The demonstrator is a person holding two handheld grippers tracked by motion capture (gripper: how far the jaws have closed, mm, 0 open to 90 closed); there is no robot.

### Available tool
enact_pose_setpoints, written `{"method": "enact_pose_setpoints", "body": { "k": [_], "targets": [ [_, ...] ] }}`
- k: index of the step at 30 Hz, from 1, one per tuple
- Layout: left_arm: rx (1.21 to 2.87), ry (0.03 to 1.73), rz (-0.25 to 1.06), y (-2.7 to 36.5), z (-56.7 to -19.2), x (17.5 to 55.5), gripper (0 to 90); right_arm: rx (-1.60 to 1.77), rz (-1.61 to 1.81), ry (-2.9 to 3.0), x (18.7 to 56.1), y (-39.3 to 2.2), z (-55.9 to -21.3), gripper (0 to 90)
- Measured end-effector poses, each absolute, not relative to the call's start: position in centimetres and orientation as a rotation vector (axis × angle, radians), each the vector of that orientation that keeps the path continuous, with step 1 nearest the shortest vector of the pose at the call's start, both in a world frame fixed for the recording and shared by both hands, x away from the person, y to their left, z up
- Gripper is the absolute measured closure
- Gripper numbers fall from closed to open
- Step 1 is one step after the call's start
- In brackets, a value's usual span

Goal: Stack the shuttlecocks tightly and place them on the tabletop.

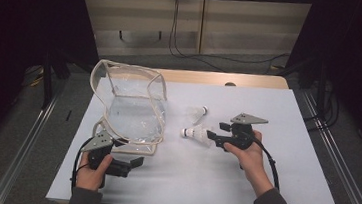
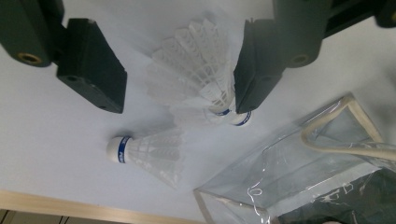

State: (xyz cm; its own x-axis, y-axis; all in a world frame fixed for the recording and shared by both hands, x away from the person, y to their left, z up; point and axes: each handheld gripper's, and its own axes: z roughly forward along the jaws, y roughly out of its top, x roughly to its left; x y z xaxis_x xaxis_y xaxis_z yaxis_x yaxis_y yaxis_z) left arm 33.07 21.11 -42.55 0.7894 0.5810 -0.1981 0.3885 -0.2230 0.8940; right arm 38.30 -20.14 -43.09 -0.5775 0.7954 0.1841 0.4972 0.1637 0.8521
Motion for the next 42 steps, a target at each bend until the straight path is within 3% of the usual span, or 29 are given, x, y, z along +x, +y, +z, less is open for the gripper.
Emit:
{"method": "enact_pose_setpoints", "body": {
  "k": [23,42],
  "targets": [
    [1.842,0.743,0.201,21.1,-42.6,33.1,3.5,1.283,1.303,2.081,40.7,-19.8,-41.0,15.9],
    [1.844,0.738,0.199,21.1,-42.7,33.2,3.4,1.282,1.271,2.105,42.6,-17.8,-40.5,12.7]
  ]
}}
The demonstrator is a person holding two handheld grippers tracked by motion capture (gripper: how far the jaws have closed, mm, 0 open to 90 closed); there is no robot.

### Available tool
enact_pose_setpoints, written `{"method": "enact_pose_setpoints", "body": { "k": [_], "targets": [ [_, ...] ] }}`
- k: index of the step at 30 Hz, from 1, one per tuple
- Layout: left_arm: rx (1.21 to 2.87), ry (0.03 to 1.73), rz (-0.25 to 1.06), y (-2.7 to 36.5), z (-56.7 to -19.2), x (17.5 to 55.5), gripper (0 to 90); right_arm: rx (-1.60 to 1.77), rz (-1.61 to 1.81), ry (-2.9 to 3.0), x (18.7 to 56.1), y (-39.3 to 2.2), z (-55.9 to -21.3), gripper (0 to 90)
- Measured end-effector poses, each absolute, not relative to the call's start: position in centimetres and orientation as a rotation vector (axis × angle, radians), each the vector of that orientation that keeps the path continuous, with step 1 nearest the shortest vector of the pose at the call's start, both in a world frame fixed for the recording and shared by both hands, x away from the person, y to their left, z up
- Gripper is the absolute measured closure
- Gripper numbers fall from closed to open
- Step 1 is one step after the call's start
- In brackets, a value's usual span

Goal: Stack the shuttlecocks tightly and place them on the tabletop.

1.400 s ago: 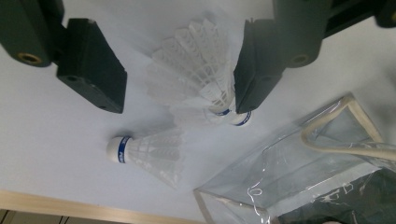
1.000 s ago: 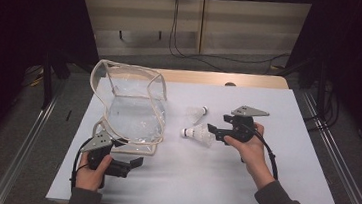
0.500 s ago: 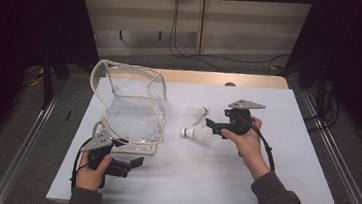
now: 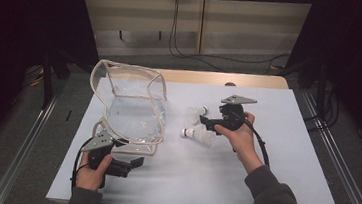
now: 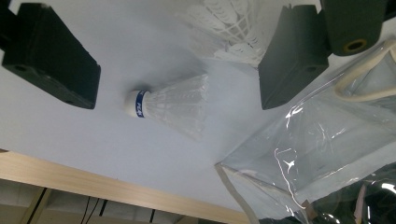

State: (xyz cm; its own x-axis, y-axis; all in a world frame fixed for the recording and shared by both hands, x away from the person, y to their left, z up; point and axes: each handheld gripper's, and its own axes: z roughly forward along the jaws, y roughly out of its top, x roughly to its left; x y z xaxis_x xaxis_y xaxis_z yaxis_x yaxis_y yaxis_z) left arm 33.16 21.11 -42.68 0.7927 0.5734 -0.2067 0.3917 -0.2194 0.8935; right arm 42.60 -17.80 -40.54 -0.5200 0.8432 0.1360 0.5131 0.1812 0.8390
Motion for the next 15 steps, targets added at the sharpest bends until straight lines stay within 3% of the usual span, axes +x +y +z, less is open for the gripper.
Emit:
{"method": "enact_pose_setpoints", "body": {
  "k": [15],
  "targets": [
    [1.845,0.737,0.197,21.1,-42.7,33.2,3.4,1.296,1.248,2.099,43.7,-16.9,-40.5,9.6]
  ]
}}
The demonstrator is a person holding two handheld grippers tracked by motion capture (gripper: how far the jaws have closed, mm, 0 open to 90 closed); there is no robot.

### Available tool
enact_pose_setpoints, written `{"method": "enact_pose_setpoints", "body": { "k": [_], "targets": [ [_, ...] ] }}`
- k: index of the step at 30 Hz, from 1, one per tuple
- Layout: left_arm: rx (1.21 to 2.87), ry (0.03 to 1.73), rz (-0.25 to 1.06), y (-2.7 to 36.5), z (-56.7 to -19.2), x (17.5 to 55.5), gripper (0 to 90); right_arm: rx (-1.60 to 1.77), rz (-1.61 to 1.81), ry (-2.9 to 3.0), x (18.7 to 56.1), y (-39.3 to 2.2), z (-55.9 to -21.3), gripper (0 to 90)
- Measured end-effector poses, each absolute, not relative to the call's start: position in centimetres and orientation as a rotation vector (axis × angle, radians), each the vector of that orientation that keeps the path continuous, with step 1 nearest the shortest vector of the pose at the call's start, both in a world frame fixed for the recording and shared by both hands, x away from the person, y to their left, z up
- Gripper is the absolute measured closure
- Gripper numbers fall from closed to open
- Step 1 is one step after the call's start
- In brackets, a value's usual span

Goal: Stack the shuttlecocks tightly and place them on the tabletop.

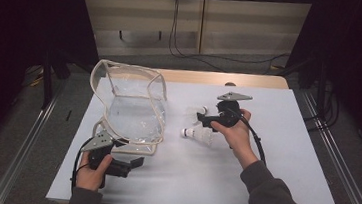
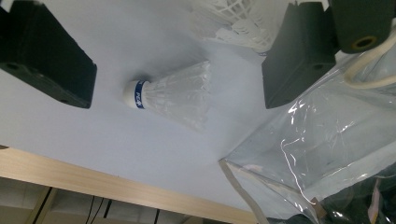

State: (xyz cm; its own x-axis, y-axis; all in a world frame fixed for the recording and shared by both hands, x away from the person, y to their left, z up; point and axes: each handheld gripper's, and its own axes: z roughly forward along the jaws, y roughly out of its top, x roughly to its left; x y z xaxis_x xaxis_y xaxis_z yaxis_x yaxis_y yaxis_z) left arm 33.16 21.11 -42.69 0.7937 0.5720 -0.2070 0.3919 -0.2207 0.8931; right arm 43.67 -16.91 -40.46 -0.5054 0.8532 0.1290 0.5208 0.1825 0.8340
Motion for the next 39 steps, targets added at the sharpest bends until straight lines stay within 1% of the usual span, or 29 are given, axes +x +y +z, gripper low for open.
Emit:
{"method": "enact_pose_setpoints", "body": {
  "k": [8,17,23,25,33,39],
  "targets": [
    [1.845,0.736,0.198,21.1,-42.7,33.2,3.4,1.31,1.221,2.112,44.2,-16.4,-40.4,7.0],
    [1.845,0.737,0.191,21.1,-42.7,33.3,3.4,1.288,1.193,2.124,44.7,-15.5,-40.1,7.3],
    [1.845,0.74,0.192,21.1,-42.7,33.3,3.4,1.29,1.167,2.131,45.0,-15.2,-40.7,10.6],
    [1.844,0.738,0.196,21.0,-42.7,33.2,3.4,1.281,1.167,2.128,45.1,-15.1,-40.8,14.0],
    [1.84,0.742,0.189,21.0,-42.8,33.3,3.4,1.289,1.13,2.14,45.8,-14.9,-41.5,17.0],
    [1.835,0.746,0.188,21.0,-42.8,33.4,3.4,1.267,1.1,2.154,46.4,-14.6,-42.0,25.6]
  ]
}}
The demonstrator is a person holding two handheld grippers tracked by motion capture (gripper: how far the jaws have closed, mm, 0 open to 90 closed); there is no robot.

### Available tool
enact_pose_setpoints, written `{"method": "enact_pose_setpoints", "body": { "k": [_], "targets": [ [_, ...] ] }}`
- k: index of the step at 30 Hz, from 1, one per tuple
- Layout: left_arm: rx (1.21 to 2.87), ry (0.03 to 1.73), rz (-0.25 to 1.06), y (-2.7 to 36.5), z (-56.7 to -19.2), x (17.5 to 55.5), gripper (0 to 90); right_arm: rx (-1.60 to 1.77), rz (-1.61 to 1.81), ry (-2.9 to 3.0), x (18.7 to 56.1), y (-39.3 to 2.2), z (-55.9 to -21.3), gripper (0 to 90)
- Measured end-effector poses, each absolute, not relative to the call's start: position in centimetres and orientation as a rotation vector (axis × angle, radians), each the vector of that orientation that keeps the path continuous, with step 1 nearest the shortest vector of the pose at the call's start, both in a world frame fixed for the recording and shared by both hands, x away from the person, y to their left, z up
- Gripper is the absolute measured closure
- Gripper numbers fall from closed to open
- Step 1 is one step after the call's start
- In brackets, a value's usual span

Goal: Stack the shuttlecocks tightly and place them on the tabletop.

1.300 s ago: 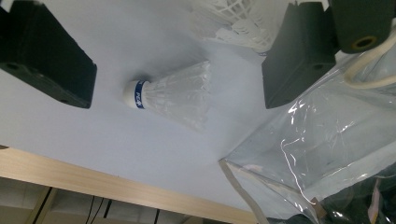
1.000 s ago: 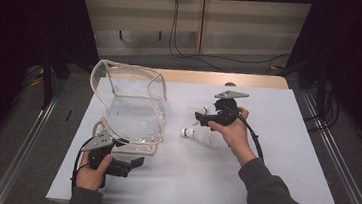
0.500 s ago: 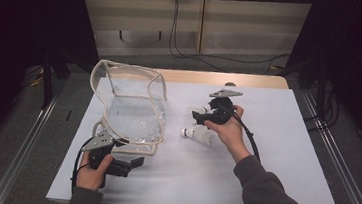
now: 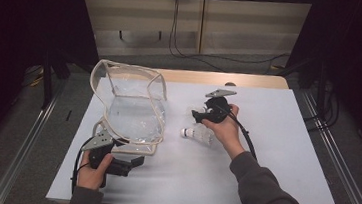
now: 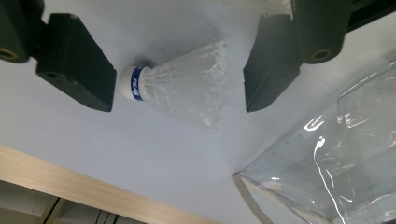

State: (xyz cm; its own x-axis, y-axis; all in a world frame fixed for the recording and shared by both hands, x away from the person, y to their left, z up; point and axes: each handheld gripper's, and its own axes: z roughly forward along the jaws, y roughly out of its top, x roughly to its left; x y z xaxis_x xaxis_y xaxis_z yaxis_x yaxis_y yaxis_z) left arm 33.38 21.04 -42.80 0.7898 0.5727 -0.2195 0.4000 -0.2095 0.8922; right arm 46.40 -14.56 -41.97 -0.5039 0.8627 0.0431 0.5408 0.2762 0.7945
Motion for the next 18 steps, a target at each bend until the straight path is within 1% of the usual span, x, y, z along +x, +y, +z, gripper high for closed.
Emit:
{"method": "enact_pose_setpoints", "body": {
  "k": [1,4,5,8,11,12,14,15,18],
  "targets": [
    [1.837,0.747,0.188,21.0,-42.8,33.4,3.4,1.273,1.094,2.155,46.5,-14.5,-42.1,26.2],
    [1.838,0.745,0.188,21.1,-42.8,33.4,3.4,1.258,1.062,2.169,46.9,-14.5,-42.3,32.6],
    [1.837,0.747,0.187,21.1,-42.8,33.4,3.4,1.268,1.064,2.162,47.0,-14.5,-42.3,32.9],
    [1.841,0.742,0.187,21.0,-42.9,33.4,3.4,1.279,1.068,2.164,47.3,-14.8,-42.6,39.3],
    [1.838,0.743,0.185,21.0,-42.9,33.4,3.4,1.276,1.061,2.168,47.5,-14.9,-42.6,48.1],
    [1.836,0.745,0.186,21.0,-42.9,33.4,3.4,1.276,1.069,2.167,47.5,-15.0,-42.6,53.6],
    [1.834,0.745,0.184,21.0,-42.9,33.5,3.4,1.263,1.076,2.17,47.5,-15.0,-42.5,57.0],
    [1.835,0.75,0.186,20.9,-42.9,33.4,3.4,1.262,1.082,2.175,47.5,-15.1,-42.5,62.7],
    [1.836,0.75,0.186,20.9,-42.9,33.5,3.4,1.256,1.073,2.177,47.5,-15.3,-42.4,69.3]
  ]
}}
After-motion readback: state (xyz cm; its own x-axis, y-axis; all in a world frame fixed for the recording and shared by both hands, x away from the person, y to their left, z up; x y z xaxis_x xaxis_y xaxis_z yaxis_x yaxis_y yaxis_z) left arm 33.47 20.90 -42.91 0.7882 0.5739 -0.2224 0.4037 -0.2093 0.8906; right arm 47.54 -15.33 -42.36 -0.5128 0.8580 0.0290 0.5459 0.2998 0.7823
